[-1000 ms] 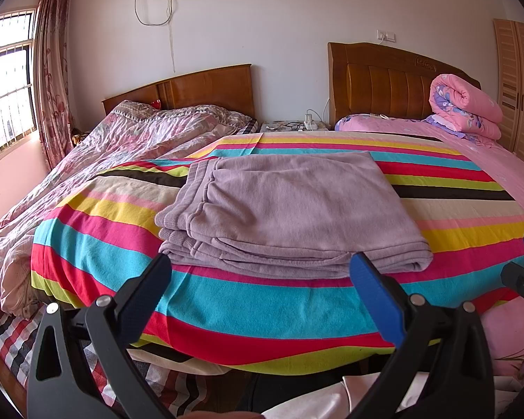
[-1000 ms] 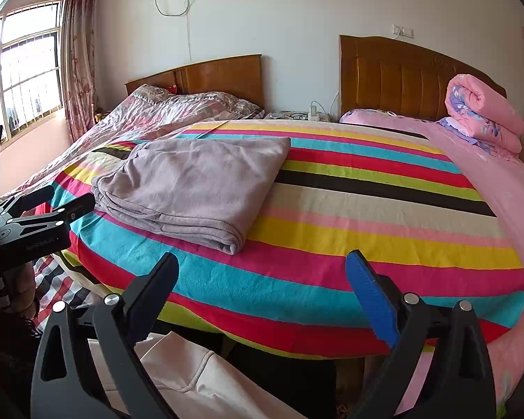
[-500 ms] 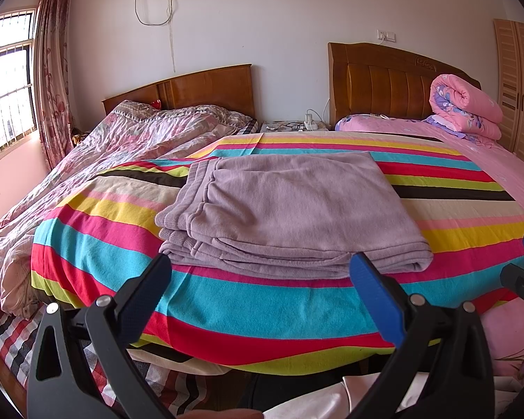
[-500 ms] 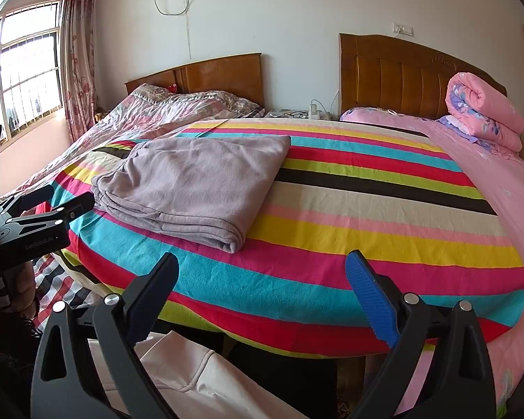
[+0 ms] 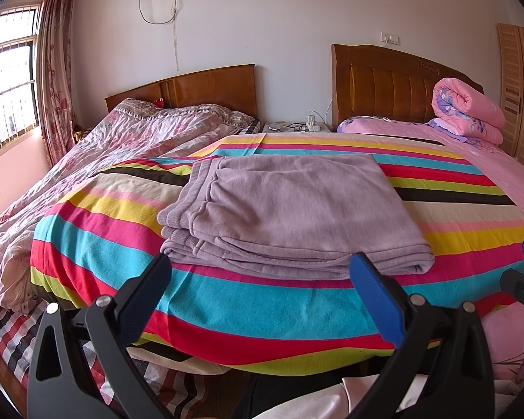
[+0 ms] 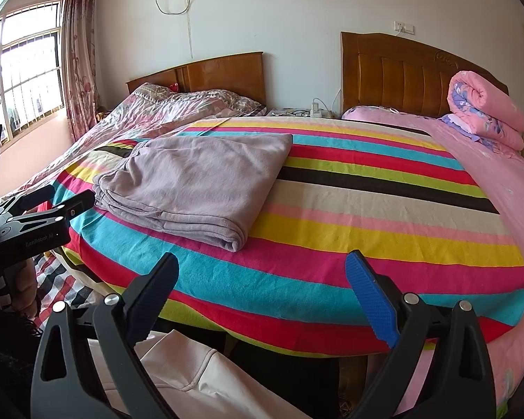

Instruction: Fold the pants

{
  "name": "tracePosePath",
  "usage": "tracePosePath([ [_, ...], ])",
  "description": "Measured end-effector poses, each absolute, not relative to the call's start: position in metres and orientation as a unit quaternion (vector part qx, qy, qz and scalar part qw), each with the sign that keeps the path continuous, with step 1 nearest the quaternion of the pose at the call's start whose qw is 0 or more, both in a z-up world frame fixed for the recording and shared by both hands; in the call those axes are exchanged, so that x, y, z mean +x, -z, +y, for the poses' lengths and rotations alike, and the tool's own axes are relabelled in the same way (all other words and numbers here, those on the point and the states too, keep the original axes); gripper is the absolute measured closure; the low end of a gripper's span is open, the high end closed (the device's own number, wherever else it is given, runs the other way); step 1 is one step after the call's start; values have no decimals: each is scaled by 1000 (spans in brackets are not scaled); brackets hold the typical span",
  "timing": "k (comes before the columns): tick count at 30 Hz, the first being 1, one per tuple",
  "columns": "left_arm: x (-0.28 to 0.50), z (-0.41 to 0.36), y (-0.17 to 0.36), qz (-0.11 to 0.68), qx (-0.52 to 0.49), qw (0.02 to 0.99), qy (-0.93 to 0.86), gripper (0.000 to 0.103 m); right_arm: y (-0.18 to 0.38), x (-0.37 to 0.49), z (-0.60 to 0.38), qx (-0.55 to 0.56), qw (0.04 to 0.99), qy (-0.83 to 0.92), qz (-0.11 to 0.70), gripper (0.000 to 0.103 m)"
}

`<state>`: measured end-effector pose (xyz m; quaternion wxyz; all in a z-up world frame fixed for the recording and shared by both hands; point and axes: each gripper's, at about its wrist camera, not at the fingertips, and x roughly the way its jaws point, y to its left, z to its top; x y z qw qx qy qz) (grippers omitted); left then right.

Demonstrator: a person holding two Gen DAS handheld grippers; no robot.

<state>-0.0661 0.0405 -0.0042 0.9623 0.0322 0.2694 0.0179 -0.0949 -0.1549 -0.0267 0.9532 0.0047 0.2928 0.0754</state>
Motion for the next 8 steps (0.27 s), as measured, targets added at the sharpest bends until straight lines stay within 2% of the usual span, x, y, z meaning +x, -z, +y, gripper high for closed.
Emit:
tracePosePath([
  [8,-63,50,5,276,10,961,-26,1,28,-90,-158,14,951,-76,299,11],
])
